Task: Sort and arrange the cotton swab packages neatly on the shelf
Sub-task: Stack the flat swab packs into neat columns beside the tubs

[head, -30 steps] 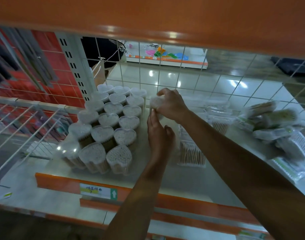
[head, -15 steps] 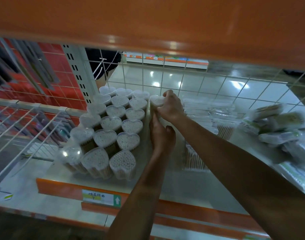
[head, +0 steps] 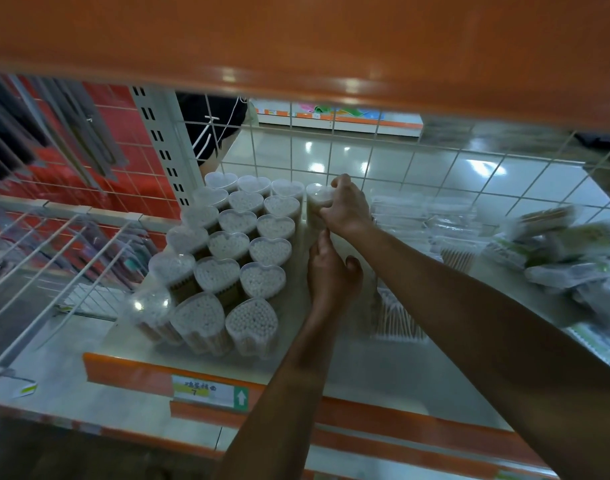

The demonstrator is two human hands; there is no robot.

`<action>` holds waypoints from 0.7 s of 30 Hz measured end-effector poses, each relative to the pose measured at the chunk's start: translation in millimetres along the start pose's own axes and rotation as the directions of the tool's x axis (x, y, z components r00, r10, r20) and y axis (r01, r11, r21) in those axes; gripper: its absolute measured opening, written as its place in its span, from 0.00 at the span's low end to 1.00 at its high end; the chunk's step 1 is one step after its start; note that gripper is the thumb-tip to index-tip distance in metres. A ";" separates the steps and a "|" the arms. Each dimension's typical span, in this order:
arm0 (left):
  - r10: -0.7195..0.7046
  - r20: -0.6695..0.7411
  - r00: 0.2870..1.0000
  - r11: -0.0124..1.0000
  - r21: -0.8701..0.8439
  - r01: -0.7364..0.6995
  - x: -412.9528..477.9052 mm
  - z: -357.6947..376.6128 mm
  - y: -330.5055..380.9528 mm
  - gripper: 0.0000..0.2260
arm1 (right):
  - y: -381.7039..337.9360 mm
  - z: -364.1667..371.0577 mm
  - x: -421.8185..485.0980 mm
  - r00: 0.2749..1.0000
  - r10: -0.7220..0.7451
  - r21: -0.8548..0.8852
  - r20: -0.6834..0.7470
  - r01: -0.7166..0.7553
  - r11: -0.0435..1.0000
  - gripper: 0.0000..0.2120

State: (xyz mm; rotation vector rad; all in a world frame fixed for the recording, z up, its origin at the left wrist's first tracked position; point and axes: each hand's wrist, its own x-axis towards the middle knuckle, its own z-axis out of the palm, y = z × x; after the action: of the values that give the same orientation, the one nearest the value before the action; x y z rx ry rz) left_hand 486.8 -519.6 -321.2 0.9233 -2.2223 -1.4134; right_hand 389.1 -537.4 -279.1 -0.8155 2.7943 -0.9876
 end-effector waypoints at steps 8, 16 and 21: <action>0.033 -0.002 0.999 0.995 0.098 -0.033 -6.4 -4.1 2.5 0.27 | -3.4 -5.2 -6.1 1.000 -0.005 -0.043 0.025 0.006 0.999 0.29; 0.237 -0.050 0.970 0.944 0.248 -0.218 -12.1 -16.8 26.7 0.21 | -5.7 -41.0 -30.8 0.977 -0.208 -0.133 -0.044 0.201 0.970 0.22; 0.337 0.020 0.941 0.854 0.416 -0.314 -16.4 -20.5 46.2 0.27 | 15.3 -77.0 -50.9 0.954 -0.259 -0.241 -0.150 0.219 0.946 0.20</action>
State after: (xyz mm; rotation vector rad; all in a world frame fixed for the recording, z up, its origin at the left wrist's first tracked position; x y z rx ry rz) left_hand 495.4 -508.7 -269.9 0.6448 -2.5387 -0.7697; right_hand 407.8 -458.3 -232.8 -1.1755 3.0561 -0.8228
